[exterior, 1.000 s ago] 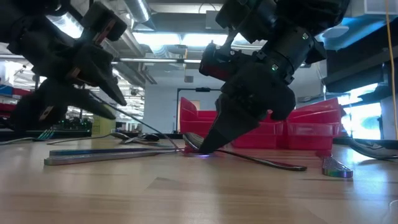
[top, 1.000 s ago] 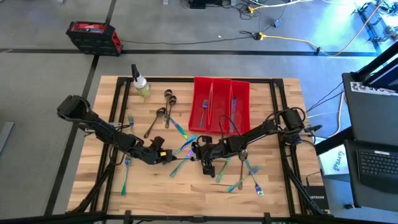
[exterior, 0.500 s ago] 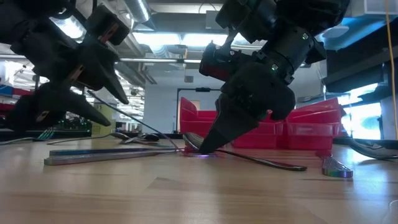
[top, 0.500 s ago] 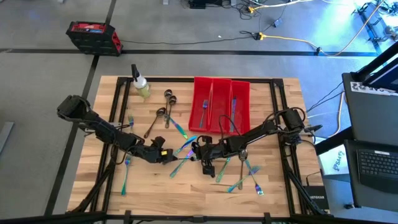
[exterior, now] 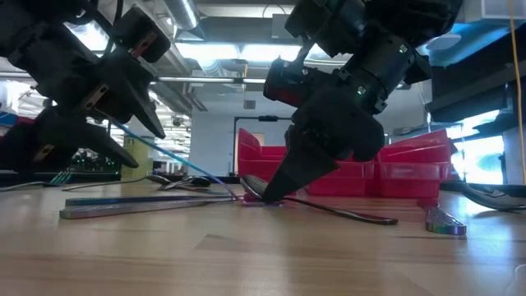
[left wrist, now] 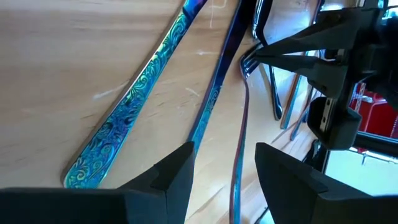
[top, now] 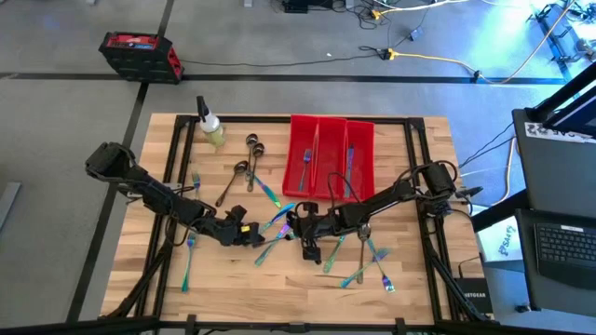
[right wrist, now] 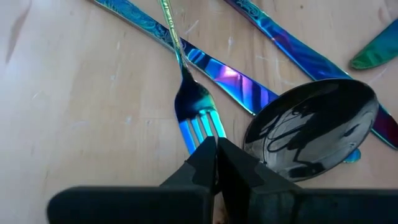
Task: Sort silverware
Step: Put the blue fork into the left red silverware bin
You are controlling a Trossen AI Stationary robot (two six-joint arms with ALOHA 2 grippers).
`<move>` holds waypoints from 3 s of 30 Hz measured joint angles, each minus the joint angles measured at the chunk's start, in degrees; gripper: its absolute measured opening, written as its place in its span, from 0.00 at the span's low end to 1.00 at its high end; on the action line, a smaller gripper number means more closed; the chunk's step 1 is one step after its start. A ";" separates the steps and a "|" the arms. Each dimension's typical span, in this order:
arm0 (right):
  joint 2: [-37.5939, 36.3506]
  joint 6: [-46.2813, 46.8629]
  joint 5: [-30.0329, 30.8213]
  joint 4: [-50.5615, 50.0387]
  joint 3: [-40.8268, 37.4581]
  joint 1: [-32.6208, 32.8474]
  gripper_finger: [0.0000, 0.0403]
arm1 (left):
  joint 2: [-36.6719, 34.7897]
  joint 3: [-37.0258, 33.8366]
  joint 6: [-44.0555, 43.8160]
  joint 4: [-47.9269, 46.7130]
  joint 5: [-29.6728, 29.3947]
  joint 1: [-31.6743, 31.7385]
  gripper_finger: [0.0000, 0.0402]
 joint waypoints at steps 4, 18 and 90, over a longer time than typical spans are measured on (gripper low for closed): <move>0.00 1.33 -0.41 0.00 0.00 0.00 0.00 | 0.00 0.00 0.68 -0.03 0.05 0.02 0.39; 0.00 2.35 -3.04 0.07 0.00 0.37 0.00 | 0.00 0.00 2.07 -0.16 -1.61 0.48 0.39; -7.54 5.42 2.46 -4.45 2.67 -0.46 0.25 | -0.17 0.00 8.59 3.07 -6.68 1.75 0.00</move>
